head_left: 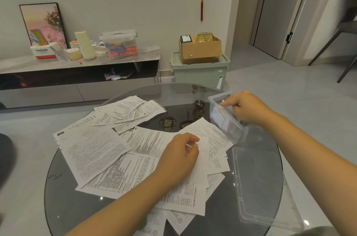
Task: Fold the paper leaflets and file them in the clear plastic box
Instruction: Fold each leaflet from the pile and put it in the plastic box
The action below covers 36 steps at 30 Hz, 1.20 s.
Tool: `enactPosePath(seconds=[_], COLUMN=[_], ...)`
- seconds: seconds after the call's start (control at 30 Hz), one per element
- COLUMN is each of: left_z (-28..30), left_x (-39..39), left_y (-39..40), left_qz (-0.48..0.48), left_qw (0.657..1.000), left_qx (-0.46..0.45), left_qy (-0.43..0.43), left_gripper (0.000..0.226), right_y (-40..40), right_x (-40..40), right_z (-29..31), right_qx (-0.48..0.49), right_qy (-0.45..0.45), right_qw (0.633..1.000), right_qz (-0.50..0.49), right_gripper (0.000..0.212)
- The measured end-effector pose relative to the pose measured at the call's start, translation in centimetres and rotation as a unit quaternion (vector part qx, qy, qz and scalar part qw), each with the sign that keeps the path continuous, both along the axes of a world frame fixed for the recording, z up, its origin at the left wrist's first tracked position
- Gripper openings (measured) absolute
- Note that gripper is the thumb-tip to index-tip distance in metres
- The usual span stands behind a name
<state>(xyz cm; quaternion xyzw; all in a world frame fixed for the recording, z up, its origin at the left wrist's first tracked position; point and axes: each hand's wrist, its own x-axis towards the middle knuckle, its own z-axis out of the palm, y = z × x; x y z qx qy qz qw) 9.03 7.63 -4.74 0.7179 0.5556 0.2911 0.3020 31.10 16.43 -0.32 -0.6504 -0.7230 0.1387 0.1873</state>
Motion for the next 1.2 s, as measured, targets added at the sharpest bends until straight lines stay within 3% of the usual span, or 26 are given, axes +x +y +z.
enactPosePath(seconds=[0.13,0.3,0.4,0.6,0.93,1.2], left_z=[-0.1,-0.1,-0.3,-0.4,-0.6,-0.1], left_x=[-0.1,0.0,-0.1,-0.1,-0.3,-0.8], left_y=[0.0,0.1,0.2,0.3,0.2,-0.3], left_qz=[-0.002,-0.006,-0.007,-0.009,-0.013,-0.018], left_qw=[1.0,1.0,1.0,1.0,1.0,0.999], left_qx=[-0.001,0.001,0.002,0.001,0.004,0.022], left_qy=[0.008,0.008,0.008,0.011,0.022,0.021], left_gripper=[0.021,0.021,0.02,0.02,0.022,0.022], right_y=[0.4,-0.3,-0.6,-0.9,-1.7,-1.7], right_x=[0.3,0.2,0.0,0.9,0.4,1.4], right_z=[-0.6,0.4,0.8,1.4,1.3,1.6], right_qx=[-0.068,-0.019,-0.063,0.014,-0.099,0.034], right_qy=[-0.033,0.007,-0.009,-0.04,-0.145,-0.05], right_qw=[0.997,1.0,0.998,0.997,0.984,0.996], right_qz=[0.028,-0.007,0.016,-0.066,-0.025,-0.065], right_gripper=[0.058,0.057,0.057,0.045,0.046,0.049])
